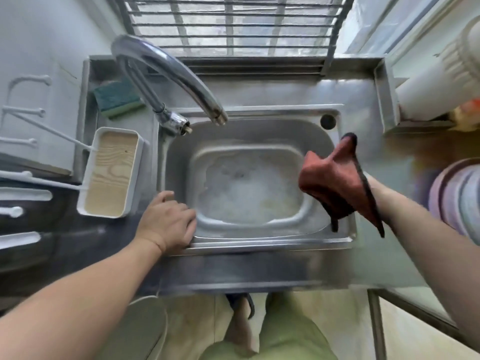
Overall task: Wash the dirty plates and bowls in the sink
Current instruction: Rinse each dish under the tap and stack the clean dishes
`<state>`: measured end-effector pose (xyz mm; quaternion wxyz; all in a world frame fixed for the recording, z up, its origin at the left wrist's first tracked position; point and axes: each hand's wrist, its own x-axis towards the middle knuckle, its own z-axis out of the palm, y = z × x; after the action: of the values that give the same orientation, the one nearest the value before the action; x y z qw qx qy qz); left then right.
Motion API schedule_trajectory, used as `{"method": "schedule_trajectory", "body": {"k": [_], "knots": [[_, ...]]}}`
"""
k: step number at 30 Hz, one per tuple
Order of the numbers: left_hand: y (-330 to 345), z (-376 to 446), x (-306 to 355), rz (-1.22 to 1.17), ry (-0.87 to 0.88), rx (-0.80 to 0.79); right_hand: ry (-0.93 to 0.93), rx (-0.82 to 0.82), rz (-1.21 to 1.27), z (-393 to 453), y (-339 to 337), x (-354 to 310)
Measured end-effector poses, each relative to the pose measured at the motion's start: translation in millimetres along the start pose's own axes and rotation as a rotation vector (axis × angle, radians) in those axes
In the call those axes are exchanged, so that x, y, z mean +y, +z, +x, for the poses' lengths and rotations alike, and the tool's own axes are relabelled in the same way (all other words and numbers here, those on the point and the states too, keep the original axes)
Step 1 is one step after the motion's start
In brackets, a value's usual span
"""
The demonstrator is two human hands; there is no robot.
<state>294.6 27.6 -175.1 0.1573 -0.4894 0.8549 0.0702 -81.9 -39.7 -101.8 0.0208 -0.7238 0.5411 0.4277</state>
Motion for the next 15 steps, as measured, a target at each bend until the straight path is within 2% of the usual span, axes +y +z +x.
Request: {"method": "schedule_trajectory", "body": {"k": [1, 2, 3, 5, 6, 7, 10, 12, 15], "knots": [[0.6, 0.1, -0.2, 0.006, -0.002, 0.006, -0.086, -0.12, 0.082, -6.3, 10.4, -10.7], [0.9, 0.6, -0.5, 0.001, -0.007, 0.012, -0.196, -0.108, 0.269, -14.2, 25.4, -26.4], [1.6, 0.5, -1.2, -0.018, -0.016, 0.019, -0.282, -0.213, 0.447, -22.9, 37.1, -49.6], [1.7, 0.3, -3.0, -0.074, -0.032, 0.051, -0.568, -0.12, 0.432, -31.0, 29.7, -100.6], [3.1, 1.3, -3.9, -0.107, -0.037, 0.075, -0.557, -0.196, 0.628, -34.7, 11.5, -131.8], [5.7, 2.4, -5.1, -0.145, -0.048, 0.101, -0.601, -0.205, 0.695, -34.0, -17.2, -158.9], [13.1, 5.7, -6.0, -0.233, -0.1, 0.187, -0.554, -0.302, 0.928, -2.7, -60.0, -219.5], [17.7, 5.8, -7.1, -0.247, -0.112, 0.226, -0.576, -0.283, 0.928, 2.1, -60.7, -218.6], [20.6, 3.3, -8.9, -0.235, -0.1, 0.237, -0.66, -0.254, 0.821, -14.4, -18.2, -162.8]]}}
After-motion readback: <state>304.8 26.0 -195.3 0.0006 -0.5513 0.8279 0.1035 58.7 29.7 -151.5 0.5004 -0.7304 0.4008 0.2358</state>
